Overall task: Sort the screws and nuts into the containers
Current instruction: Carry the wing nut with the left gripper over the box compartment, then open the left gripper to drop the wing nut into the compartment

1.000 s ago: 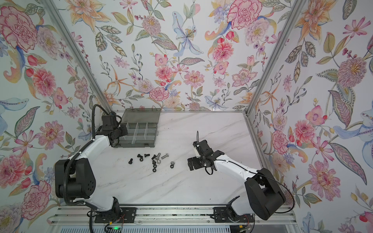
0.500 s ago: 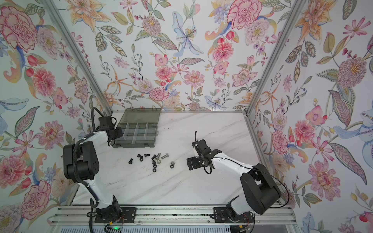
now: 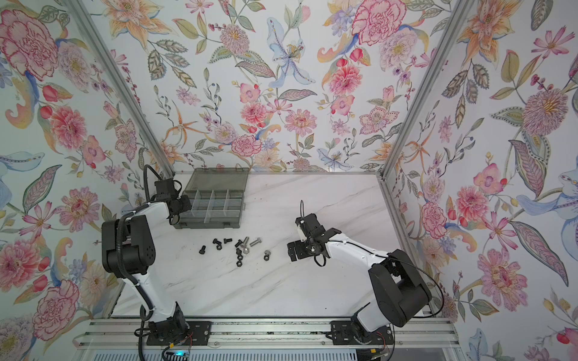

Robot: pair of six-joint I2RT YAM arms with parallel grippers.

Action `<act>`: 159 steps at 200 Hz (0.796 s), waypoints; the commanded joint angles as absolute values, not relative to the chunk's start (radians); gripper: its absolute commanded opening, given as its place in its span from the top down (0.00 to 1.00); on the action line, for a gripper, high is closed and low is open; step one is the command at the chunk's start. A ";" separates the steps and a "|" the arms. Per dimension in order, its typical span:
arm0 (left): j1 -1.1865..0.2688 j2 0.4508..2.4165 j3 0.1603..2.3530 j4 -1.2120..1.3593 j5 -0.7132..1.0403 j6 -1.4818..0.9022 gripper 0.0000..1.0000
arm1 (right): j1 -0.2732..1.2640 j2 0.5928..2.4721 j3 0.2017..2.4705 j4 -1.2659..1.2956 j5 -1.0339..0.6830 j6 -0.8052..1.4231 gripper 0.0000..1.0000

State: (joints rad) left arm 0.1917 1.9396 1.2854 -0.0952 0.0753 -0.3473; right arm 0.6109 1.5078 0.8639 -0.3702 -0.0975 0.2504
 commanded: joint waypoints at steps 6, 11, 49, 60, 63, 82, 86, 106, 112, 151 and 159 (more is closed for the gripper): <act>0.201 1.950 1.306 -0.065 0.070 -0.342 0.73 | 0.614 1.523 0.889 -0.377 -0.100 0.247 0.01; 0.202 1.947 1.303 -0.063 0.069 -0.342 0.69 | 0.614 1.523 0.889 -0.377 -0.101 0.247 0.01; 0.201 1.920 1.293 -0.067 0.081 -0.343 0.53 | 0.614 1.517 0.889 -0.380 -0.100 0.250 0.01; 0.201 1.908 1.286 -0.076 0.097 -0.349 0.52 | 0.614 1.515 0.888 -0.383 -0.100 0.252 0.01; 0.201 1.901 1.283 -0.077 0.103 -0.351 0.52 | 0.614 1.513 0.888 -0.383 -0.100 0.252 0.01; 0.191 1.840 1.239 -0.073 0.128 -0.364 0.51 | 0.614 1.499 0.882 -0.385 -0.098 0.253 0.01; 0.187 1.823 1.227 -0.073 0.124 -0.365 0.50 | 0.614 1.496 0.881 -0.385 -0.097 0.254 0.01; 0.161 1.729 1.163 -0.086 0.104 -0.368 0.44 | 0.615 1.488 0.880 -0.385 -0.098 0.257 0.01; 0.155 1.700 1.143 -0.096 0.104 -0.372 0.43 | 0.615 1.487 0.879 -0.385 -0.100 0.258 0.01; 0.054 1.493 0.975 -0.145 0.065 -0.380 0.37 | 0.623 1.487 0.883 -0.384 -0.100 0.262 0.01; 0.032 1.455 0.933 -0.149 0.065 -0.387 0.36 | 0.626 1.486 0.885 -0.383 -0.099 0.264 0.01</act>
